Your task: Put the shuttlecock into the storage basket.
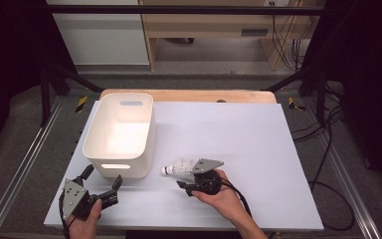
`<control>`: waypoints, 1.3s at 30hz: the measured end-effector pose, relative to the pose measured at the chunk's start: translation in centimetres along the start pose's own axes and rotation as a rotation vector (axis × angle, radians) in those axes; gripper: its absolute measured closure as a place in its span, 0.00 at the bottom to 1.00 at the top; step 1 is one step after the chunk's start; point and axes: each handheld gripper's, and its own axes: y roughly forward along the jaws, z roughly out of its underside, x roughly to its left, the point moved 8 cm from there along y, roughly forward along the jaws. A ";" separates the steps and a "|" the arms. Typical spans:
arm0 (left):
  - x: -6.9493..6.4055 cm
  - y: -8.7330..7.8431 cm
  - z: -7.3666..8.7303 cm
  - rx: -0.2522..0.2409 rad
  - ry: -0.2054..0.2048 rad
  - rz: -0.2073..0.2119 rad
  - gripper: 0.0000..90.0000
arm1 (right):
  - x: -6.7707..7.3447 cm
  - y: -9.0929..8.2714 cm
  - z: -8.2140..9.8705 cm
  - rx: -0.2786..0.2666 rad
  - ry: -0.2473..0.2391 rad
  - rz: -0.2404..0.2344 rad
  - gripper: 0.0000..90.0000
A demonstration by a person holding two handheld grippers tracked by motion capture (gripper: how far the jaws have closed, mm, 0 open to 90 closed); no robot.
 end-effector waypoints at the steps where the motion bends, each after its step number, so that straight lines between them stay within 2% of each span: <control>1: 0.0 0.0 0.0 0.000 -0.001 0.001 0.01 | 0.0 0.1 0.0 0.001 0.000 0.000 0.57; 12: -0.1 0.1 0.0 0.001 -0.003 0.004 0.01 | -0.2 0.7 -0.2 0.013 -0.006 0.013 0.66; 17: -0.1 0.1 0.0 0.000 -0.003 0.005 0.01 | -0.5 0.9 -0.2 0.020 -0.002 0.035 0.73; 22: 0.0 0.1 0.1 0.000 -0.007 0.004 0.01 | -1.0 1.0 -0.3 0.013 0.020 0.058 0.79; 29: -0.2 0.1 0.0 -0.001 -0.005 0.009 0.01 | -1.5 1.1 -0.3 0.006 0.052 0.074 0.79; 39: -0.3 0.1 0.0 0.002 0.001 0.011 0.01 | -1.6 1.2 -0.2 0.012 0.045 0.073 0.96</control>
